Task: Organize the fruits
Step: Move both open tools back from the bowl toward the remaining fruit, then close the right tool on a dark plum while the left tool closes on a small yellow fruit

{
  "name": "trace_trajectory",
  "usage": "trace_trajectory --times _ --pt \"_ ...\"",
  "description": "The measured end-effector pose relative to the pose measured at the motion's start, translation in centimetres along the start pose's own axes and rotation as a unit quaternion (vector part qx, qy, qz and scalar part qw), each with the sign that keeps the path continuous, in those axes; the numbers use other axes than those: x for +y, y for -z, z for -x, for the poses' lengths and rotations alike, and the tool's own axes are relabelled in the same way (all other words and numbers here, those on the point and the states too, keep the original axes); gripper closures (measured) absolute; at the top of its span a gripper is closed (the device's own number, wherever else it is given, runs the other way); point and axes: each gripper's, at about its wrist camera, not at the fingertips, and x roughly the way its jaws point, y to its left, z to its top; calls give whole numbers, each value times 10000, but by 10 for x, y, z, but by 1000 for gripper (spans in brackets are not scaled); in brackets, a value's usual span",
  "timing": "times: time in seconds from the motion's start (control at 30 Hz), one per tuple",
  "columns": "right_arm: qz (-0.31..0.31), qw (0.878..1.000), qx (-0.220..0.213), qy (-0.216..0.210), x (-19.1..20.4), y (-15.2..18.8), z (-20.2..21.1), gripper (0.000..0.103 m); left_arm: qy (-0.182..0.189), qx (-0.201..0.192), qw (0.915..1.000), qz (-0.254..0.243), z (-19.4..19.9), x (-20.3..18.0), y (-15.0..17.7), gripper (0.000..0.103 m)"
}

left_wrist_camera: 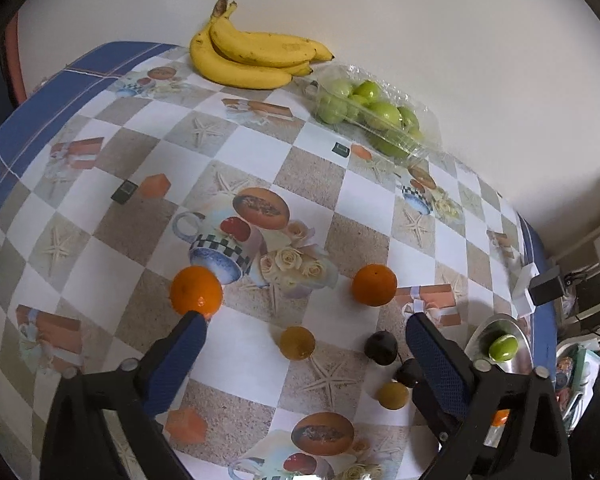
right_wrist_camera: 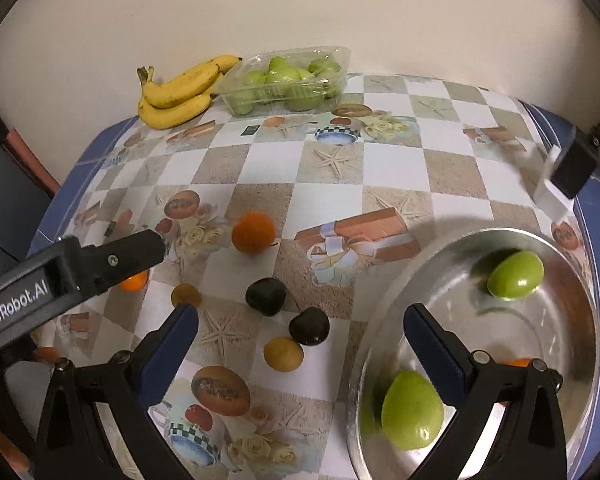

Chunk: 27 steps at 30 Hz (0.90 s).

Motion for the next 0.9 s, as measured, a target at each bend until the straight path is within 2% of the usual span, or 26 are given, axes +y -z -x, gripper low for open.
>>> trace_trajectory --times 0.03,0.1,0.17,0.23,0.27,0.3,0.37,0.43,0.57,0.63,0.9 --pt "4 10000 38 13 0 -1 -3 17 29 57 10000 36 -3 1 0 14" --pt "-11 9999 135 52 0 -2 -9 27 45 187 9998 62 -10 3 1 16" --pt "3 9997 208 147 -1 -2 -16 28 21 312 9995 43 -19 3 3 19" --pt "129 9994 215 251 1 -2 -19 34 36 450 9990 70 -28 3 5 27" --pt "167 9992 228 274 2 -3 -19 37 22 478 9988 82 -30 3 5 27" --pt "180 9992 240 253 3 -3 -20 45 -13 501 9987 68 -33 2 6 29" --pt "184 9989 348 239 4 -3 -25 54 -78 550 9985 -7 -38 1 8 37" --pt "225 9982 443 350 4 -1 -32 56 -70 639 9979 -7 -43 1 10 45" --pt "222 9978 479 398 2 0 -36 59 -13 802 9968 63 -51 4 14 52" --pt "250 9976 485 430 3 0 -36 59 -28 808 9967 53 -53 4 14 59" --pt "406 9964 518 530 8 1 -38 59 -54 815 9967 36 -53 3 14 70"
